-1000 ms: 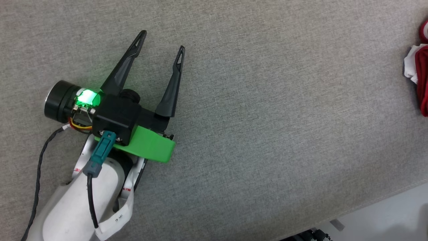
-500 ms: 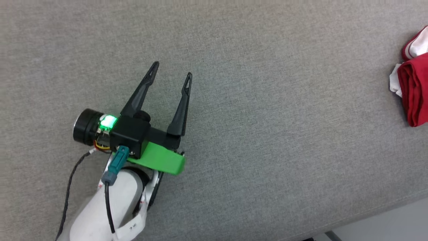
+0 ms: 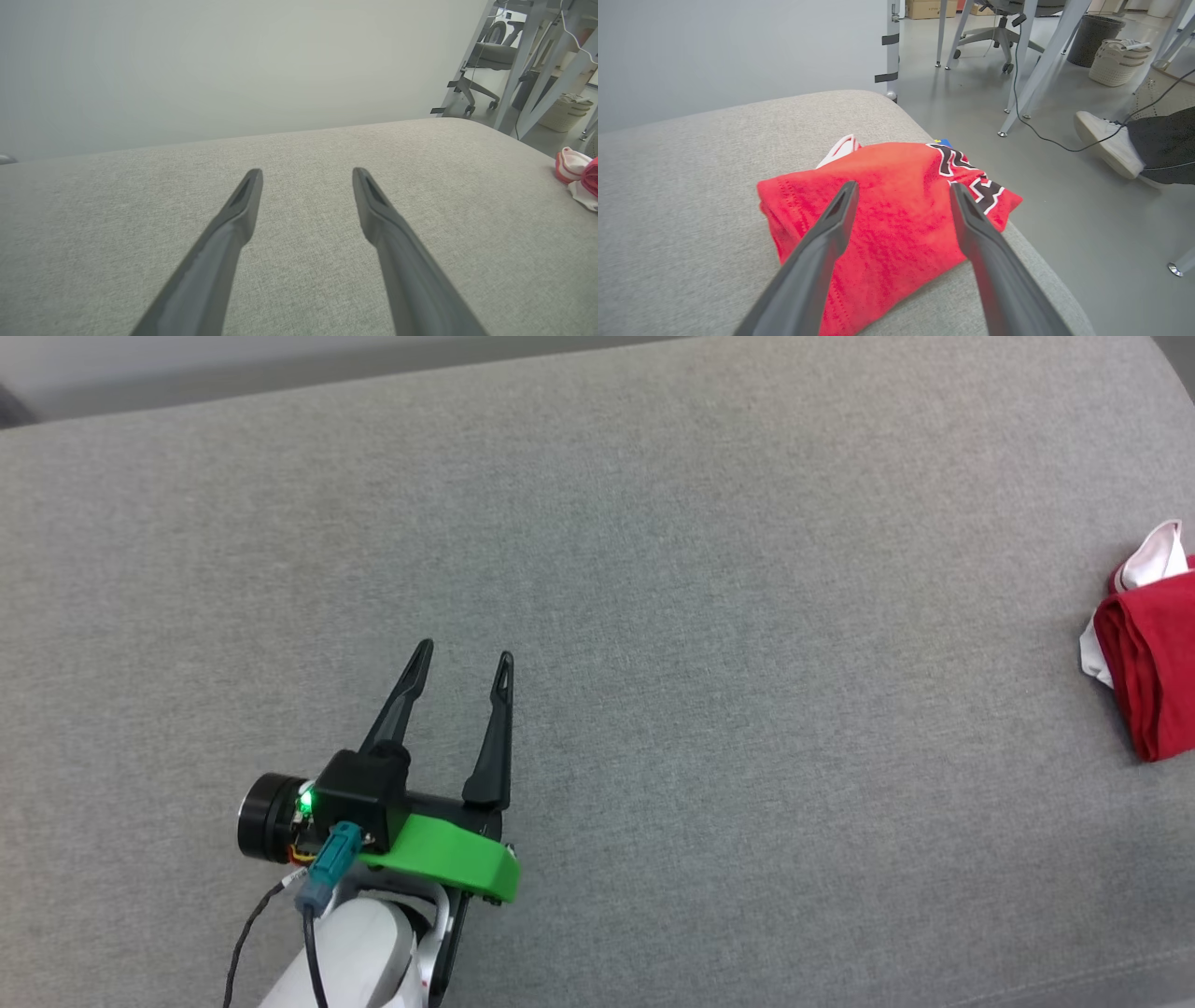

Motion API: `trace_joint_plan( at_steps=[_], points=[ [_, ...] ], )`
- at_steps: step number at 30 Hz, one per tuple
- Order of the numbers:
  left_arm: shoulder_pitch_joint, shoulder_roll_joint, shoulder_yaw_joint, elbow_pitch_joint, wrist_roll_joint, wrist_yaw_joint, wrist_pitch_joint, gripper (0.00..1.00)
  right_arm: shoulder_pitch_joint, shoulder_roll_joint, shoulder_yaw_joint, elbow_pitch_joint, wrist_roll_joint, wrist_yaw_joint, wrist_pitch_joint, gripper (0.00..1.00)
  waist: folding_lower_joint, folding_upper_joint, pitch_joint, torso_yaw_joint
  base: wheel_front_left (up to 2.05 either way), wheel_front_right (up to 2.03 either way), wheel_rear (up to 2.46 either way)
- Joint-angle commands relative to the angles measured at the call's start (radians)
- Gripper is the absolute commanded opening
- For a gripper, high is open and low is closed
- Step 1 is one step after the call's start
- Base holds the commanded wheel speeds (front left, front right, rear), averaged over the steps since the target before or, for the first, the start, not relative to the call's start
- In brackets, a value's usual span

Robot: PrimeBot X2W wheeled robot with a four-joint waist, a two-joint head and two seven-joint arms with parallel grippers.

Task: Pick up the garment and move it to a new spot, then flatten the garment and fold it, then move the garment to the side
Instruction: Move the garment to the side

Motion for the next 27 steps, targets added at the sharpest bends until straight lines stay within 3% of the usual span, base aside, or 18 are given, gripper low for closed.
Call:
trace_joint_plan(
  at_steps=[1,8,14,27],
  points=[
    [0.029,-0.006,0.013,0.008,-0.010,0.010,-0.008,1.00,0.041,0.034,0.003,-0.047,-0.019,-0.001,-0.004,1.00,0.0001,-0.0001,-0.109,0.082,0.00,0.00,0.00],
    [0.110,-0.018,0.055,0.023,-0.016,0.017,-0.011,1.00,0.217,0.176,0.024,-0.302,-0.065,-0.001,0.072,1.00,0.0001,-0.0001,-0.195,0.153,0.00,0.00,0.00],
    [0.166,-0.020,0.109,0.020,-0.006,0.020,-0.011,1.00,0.316,0.256,0.092,-0.483,-0.100,-0.001,0.144,1.00,0.0001,-0.0001,-0.240,0.195,0.00,0.00,0.00],
    [0.279,0.001,0.163,0.045,0.004,-0.016,-0.011,1.00,0.462,0.318,0.227,-0.719,-0.165,-0.001,0.220,1.00,0.0001,-0.0001,-0.332,0.212,0.00,0.00,0.00]
  ],
)
